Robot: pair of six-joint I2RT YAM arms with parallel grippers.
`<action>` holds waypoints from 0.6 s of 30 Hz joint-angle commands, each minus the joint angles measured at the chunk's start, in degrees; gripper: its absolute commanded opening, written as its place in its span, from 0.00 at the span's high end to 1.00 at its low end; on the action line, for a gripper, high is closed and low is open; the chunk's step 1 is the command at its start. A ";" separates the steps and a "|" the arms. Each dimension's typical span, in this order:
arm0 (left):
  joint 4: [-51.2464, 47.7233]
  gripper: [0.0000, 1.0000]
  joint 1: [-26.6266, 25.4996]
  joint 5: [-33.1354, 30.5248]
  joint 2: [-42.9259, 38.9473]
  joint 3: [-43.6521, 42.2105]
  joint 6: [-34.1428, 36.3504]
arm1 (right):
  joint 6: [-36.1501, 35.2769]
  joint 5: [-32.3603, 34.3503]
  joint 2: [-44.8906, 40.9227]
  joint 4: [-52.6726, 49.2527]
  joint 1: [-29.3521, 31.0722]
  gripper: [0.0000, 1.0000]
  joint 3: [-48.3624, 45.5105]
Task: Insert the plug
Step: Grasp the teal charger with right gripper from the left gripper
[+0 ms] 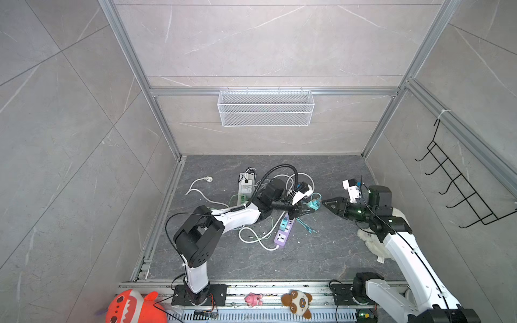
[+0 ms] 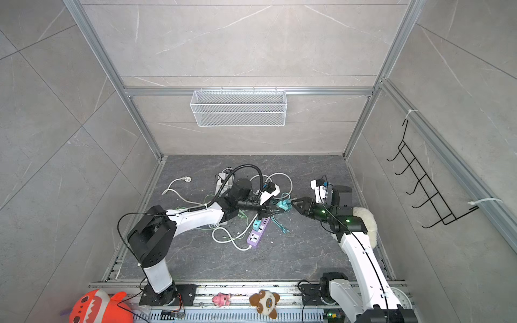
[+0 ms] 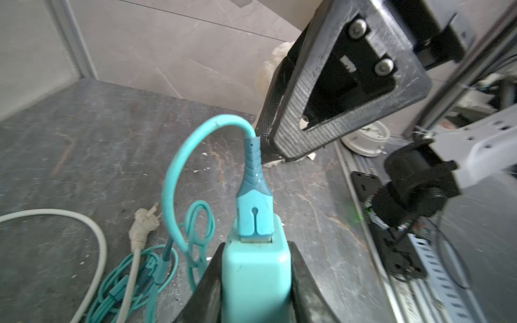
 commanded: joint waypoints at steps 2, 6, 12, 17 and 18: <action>-10.91 1.00 1.20 16.66 -2.41 6.31 2.94 | -3.81 -6.69 -1.02 2.89 0.13 0.53 -0.12; -22.53 1.00 2.06 20.66 -1.22 10.56 8.96 | -4.05 -8.46 -0.08 3.62 1.10 0.53 0.00; -29.55 1.00 2.18 18.90 -0.70 13.05 12.91 | -6.30 -3.96 -0.76 4.10 7.91 0.53 1.08; -31.30 1.00 2.42 16.97 -0.19 13.65 13.37 | -8.41 -2.27 2.69 3.27 13.45 0.53 3.86; -31.51 1.00 2.61 16.84 -0.17 13.66 13.37 | -9.37 -2.30 3.85 2.47 14.32 0.54 4.44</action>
